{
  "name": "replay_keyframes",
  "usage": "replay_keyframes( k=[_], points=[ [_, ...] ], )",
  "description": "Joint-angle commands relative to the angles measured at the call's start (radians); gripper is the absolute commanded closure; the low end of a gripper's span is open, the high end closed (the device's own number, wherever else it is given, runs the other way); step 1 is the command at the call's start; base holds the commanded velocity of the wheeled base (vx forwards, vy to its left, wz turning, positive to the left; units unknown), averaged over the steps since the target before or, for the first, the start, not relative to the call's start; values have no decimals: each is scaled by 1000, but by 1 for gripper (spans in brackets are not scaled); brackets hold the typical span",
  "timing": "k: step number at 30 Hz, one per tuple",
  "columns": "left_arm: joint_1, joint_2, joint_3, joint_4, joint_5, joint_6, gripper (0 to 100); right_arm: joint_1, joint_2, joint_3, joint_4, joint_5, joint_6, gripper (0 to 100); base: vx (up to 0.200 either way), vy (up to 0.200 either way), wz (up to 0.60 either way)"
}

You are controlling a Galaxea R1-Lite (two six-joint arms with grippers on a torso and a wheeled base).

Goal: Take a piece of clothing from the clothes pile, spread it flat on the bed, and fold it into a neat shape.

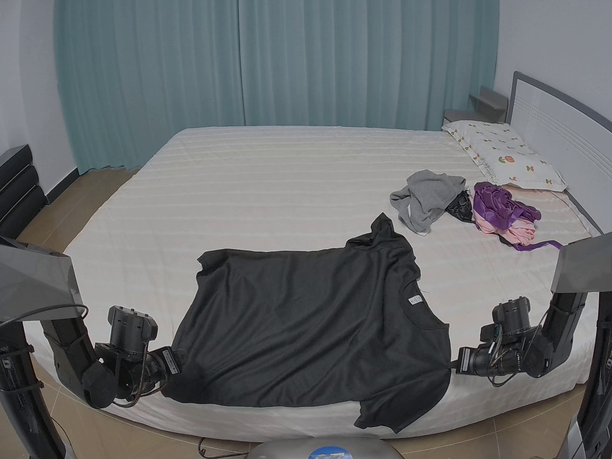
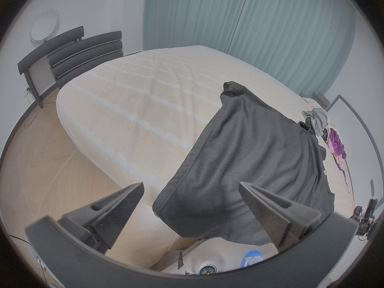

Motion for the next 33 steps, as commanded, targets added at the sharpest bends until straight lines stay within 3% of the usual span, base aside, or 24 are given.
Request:
replay_keyframes(
  k=[1,17,28,33],
  points=[
    [2,7,0,-2,-1,0,0,-48,-64,32,6,3,-17,100,0,0,0],
    [2,6,0,-2,-10,0,0,-144,-104,98,35,10,-158,100,0,0,0],
    [2,4,0,-2,-10,0,0,-138,-139,102,176,0,-216,100,0,0,0],
    [1,4,0,-2,-11,0,0,-143,-144,92,176,3,-227,100,0,0,0]
  ],
)
